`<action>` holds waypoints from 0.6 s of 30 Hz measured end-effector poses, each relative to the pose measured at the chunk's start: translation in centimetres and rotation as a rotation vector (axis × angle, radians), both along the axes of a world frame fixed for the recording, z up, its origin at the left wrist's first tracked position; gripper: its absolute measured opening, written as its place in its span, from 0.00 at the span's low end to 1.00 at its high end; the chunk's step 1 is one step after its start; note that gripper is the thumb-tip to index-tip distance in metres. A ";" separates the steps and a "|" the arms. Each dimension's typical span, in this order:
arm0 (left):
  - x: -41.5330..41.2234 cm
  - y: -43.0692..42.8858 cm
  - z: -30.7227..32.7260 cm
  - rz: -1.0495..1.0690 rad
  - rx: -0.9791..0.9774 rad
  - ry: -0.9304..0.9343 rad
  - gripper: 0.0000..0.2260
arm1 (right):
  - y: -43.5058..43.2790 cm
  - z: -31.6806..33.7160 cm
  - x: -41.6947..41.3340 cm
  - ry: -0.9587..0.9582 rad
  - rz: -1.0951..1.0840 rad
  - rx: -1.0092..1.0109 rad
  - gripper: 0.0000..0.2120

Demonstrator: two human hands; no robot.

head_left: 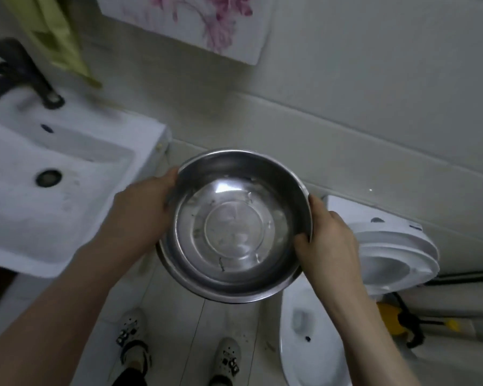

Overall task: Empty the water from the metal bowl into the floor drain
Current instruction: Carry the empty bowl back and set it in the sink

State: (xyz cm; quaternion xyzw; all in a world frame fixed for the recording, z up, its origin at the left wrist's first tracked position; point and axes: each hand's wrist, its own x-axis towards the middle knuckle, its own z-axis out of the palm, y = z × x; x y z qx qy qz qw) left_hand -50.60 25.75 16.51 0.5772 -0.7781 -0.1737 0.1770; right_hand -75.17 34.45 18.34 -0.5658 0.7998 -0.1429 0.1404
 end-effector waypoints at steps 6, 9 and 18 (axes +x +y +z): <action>4.8 1.0 5.1 0.072 0.042 -0.011 0.21 | -1.3 5.4 3.7 0.011 0.095 -0.017 0.26; 9.1 1.0 6.2 0.110 0.011 -0.021 0.19 | -2.6 6.6 7.6 0.025 0.132 -0.019 0.29; 27.1 -2.4 5.7 0.175 0.001 -0.127 0.18 | -7.0 6.0 25.5 -0.067 0.182 0.016 0.27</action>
